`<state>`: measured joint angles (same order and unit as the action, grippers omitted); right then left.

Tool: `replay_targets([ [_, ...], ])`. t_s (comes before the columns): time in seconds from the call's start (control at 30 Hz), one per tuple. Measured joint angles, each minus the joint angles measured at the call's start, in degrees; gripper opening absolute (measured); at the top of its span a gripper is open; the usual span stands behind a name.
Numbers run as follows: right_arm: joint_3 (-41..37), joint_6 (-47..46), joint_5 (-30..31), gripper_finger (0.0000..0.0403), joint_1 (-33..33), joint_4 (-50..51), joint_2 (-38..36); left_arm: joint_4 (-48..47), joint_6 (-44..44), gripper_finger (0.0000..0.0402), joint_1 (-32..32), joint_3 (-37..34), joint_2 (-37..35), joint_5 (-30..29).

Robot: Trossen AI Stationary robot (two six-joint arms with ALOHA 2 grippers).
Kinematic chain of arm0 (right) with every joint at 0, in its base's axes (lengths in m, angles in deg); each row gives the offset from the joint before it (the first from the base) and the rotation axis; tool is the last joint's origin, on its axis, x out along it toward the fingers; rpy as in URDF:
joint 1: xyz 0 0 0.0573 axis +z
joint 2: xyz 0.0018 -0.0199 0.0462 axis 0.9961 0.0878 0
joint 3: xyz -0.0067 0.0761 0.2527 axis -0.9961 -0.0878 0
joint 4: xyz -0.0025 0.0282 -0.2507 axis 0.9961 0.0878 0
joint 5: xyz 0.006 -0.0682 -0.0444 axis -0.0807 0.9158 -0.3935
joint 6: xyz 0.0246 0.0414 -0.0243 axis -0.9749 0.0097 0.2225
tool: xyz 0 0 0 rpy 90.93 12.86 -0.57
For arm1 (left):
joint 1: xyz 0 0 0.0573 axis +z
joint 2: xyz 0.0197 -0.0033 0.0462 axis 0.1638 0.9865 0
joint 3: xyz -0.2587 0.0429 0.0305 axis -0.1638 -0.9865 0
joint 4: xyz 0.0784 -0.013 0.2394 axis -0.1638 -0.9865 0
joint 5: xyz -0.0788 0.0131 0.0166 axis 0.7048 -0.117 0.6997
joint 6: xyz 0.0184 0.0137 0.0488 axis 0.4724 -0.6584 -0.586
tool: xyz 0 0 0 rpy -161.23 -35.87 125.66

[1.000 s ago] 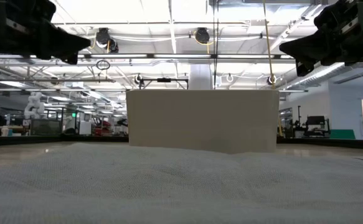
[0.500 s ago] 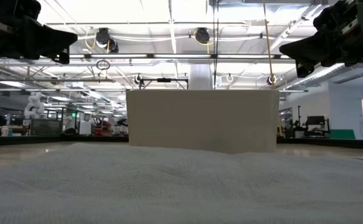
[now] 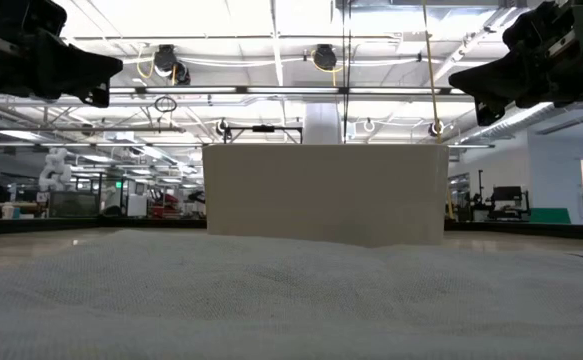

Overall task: Pick and placing Produce into tupperware
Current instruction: Return to Home Position

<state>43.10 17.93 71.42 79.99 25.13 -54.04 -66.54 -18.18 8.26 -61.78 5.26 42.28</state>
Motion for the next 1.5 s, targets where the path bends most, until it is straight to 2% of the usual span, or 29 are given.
replay_targets([
  [0.5, 0.0, 0.5, 0.0, 0.0000, 0.0, -0.1, 0.0, 0.1, 0.2, 0.0001, 0.0, 0.0, 0.0, 0.1],
  [0.8, 0.0, 0.5, 0.0, 0.0000, 0.0, 0.1, 0.0, 0.6, 0.8, 0.0023, 0.0, 0.0, 0.0, 0.1],
  [1.17, 0.0, 0.4, 0.0, 0.0000, 0.0, 0.1, 0.0, 0.6, 0.8, 0.0002, 0.0, 0.0, 0.0, 0.1],
  [1.5, 0.0, 0.4, 0.0, 0.0000, 0.0, 0.1, 0.0, 0.6, 0.8, 0.0030, 0.0, 0.0, 0.0, 0.0],
])
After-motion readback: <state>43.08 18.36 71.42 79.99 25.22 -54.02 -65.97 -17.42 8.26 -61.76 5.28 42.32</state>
